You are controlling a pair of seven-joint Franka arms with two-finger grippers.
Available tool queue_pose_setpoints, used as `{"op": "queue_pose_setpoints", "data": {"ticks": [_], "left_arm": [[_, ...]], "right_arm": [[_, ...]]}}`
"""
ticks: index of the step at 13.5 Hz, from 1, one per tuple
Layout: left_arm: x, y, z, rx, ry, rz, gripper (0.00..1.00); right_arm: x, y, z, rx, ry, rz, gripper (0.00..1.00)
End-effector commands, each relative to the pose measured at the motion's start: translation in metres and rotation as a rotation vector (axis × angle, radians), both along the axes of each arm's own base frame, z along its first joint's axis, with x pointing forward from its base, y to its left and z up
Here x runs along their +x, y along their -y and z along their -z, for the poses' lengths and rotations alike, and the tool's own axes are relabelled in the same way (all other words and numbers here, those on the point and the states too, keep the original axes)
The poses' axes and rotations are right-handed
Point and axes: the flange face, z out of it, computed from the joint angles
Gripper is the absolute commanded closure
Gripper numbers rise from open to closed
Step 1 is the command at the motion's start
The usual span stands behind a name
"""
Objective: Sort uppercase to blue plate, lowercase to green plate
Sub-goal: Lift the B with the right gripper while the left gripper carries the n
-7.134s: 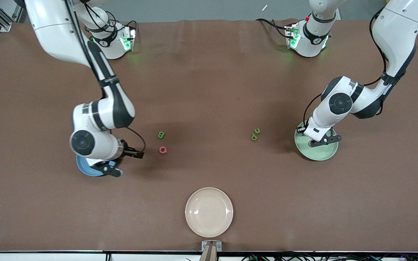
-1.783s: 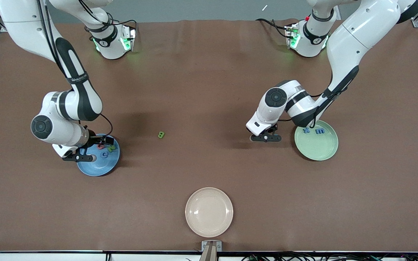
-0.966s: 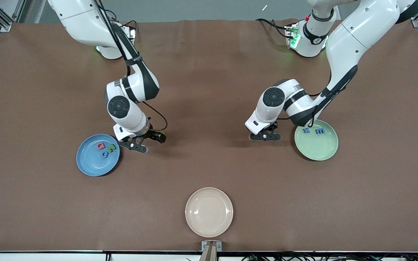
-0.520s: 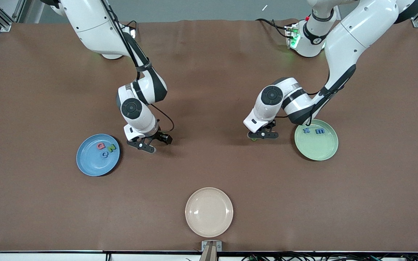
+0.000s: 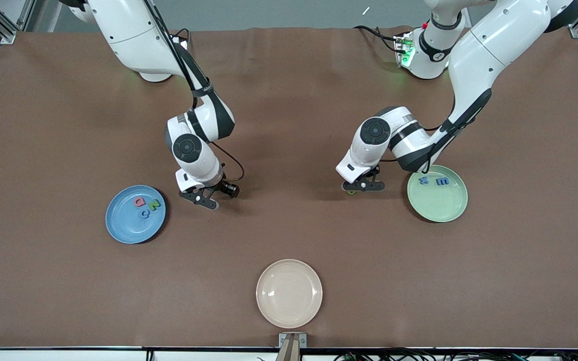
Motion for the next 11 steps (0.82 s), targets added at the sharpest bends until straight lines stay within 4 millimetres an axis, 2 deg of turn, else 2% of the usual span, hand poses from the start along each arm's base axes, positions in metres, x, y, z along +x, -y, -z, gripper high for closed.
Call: {"op": "queue_pose_setpoints", "data": {"ticks": [1, 3, 5, 8, 11], "left_arm": [[-0.004, -0.015, -0.018, 0.087, 0.0, 0.015, 0.87], [0.013, -0.033, -0.038, 0.083, 0.022, 0.013, 0.89], [0.034, -0.069, -0.056, 0.047, 0.03, 0.029, 0.9], [0.061, -0.126, -0.067, 0.037, 0.04, 0.062, 0.9], [0.08, -0.184, -0.069, 0.047, 0.045, 0.095, 0.9]], "right_arm": [[-0.012, 0.002, 0.003, -0.01, -0.012, 0.017, 0.29], [-0.018, 0.002, 0.004, -0.013, -0.018, 0.013, 0.29], [-0.019, 0.004, 0.006, -0.016, -0.021, 0.015, 0.33], [-0.022, 0.004, 0.005, -0.018, -0.025, 0.012, 0.38], [-0.023, 0.003, 0.005, -0.019, -0.025, 0.015, 0.43]]}}
